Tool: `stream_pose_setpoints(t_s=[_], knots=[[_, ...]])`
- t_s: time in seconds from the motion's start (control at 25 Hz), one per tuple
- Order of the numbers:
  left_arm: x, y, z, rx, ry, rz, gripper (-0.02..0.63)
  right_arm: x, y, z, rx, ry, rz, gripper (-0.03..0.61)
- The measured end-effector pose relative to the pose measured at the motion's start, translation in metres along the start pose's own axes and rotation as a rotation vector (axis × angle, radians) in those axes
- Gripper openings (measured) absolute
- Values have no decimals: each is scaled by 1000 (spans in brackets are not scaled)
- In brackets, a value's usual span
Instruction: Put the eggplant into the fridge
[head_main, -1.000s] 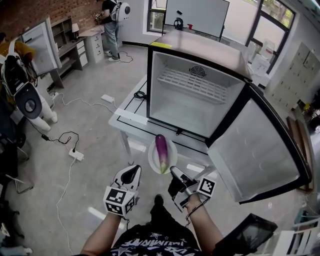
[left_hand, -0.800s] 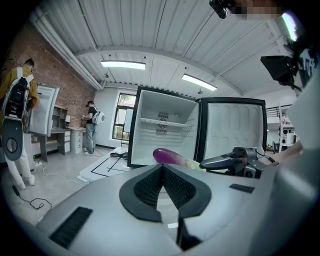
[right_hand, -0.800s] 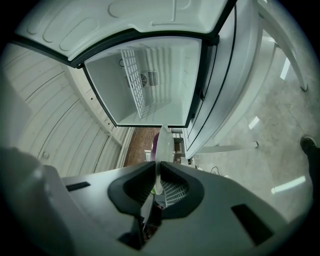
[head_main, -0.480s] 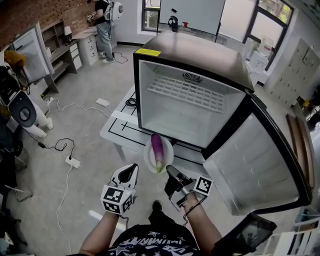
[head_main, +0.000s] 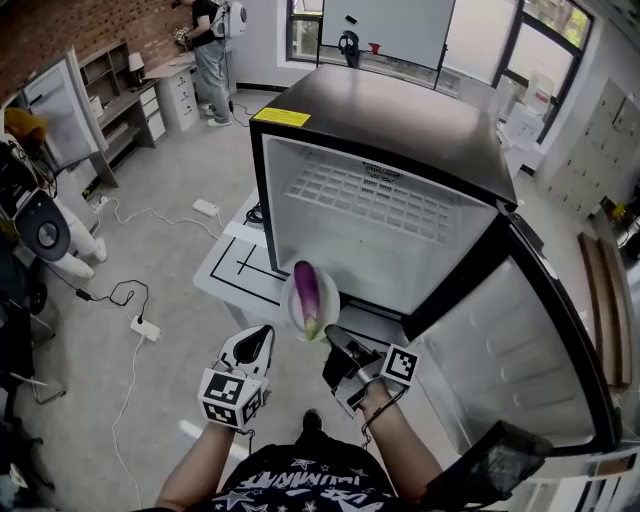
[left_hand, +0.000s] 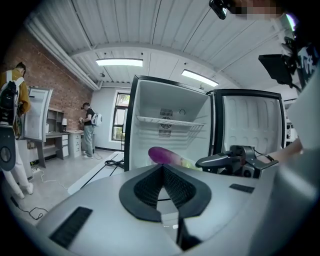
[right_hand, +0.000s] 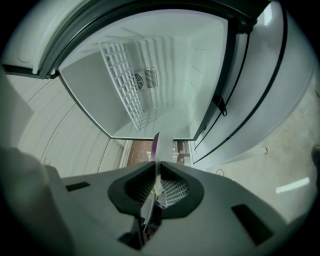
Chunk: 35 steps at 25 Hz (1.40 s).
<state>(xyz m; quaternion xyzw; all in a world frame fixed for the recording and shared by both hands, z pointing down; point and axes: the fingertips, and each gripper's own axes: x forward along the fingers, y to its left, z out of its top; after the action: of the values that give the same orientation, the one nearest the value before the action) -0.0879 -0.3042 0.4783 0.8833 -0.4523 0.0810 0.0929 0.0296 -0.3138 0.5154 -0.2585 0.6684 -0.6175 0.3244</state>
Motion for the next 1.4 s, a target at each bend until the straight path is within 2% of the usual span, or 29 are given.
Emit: stream_pose_setpoints(t_s=[0.48,0.8,1.04,1.4], knots=[[31,29,17,4,-21,89,9,38,0,30,6,70,24,26],[48,37,19,3,-17,85,9,46,-7,48,15,51,15,26],[77,54,17,6,-2,37,9,57,-17,69,8,-18,10,26],[139,65,37,47,20,-125,9,75,-18,111,-13,-161,-7,26]])
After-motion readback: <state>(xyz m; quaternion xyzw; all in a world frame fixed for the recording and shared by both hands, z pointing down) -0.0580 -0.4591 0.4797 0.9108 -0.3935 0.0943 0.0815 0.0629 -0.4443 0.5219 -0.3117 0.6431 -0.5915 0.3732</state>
